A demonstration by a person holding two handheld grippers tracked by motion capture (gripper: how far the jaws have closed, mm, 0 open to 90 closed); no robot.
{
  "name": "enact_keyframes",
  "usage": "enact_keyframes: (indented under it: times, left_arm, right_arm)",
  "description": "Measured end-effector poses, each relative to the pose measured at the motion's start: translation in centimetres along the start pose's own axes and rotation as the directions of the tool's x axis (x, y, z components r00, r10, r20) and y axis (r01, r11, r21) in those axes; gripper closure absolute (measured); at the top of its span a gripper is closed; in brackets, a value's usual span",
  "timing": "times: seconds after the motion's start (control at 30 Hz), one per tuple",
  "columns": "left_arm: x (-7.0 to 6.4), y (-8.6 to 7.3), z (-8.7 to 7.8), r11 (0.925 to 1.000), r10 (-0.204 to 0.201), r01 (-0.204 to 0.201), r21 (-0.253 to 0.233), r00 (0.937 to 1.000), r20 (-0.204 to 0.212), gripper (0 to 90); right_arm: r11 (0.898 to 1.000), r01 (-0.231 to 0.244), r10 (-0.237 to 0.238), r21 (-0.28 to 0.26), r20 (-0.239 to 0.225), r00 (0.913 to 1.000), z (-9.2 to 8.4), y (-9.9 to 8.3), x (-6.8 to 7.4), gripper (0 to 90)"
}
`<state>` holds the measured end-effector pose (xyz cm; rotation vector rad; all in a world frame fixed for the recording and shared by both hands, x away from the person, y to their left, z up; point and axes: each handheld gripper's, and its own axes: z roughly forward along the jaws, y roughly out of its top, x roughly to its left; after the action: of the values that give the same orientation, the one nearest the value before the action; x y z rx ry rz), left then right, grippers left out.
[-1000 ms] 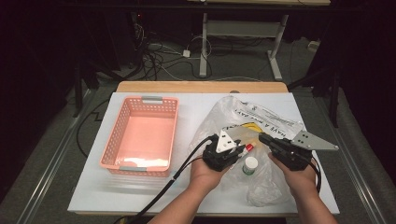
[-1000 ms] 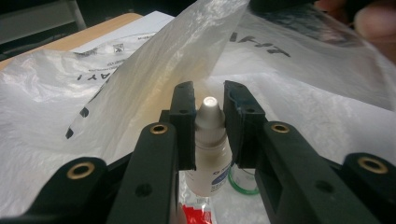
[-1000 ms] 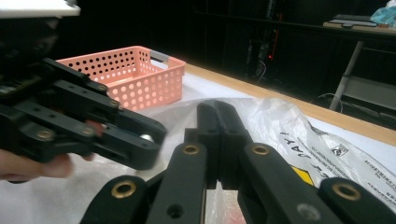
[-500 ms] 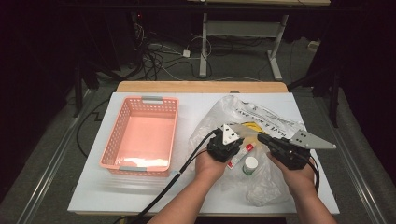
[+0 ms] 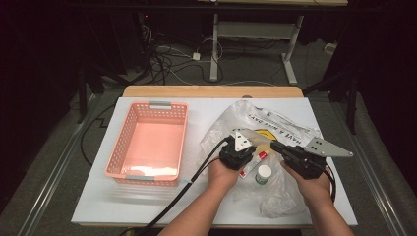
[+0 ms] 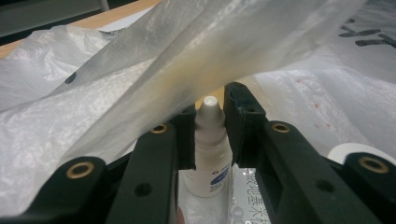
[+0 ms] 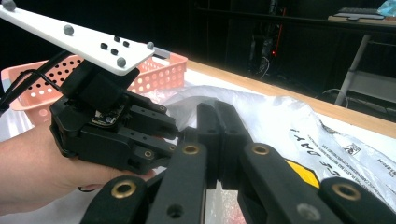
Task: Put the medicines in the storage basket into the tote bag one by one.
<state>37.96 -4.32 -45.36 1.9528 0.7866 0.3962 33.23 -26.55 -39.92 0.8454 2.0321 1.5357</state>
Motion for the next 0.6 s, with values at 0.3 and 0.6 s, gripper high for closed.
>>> enact_keyframes:
  times: [0.3, 0.6]
  left_arm:
    - [0.2, 0.2, -0.4, 0.9994, -0.032, 0.031, 0.017, 0.9992, 0.022, 61.2]
    - [-0.4, 0.4, -3.6, 0.9996, -0.025, 0.026, -0.013, 0.9977, 0.064, 40.2]
  right_arm:
    - [1.0, 0.002, -0.002, 0.006, -0.001, 1.0, 0.1, -0.1, 0.0, 90.0]
    - [1.0, 0.004, -0.004, 0.003, 0.004, 1.0, -0.2, 0.0, 0.0, 90.0]
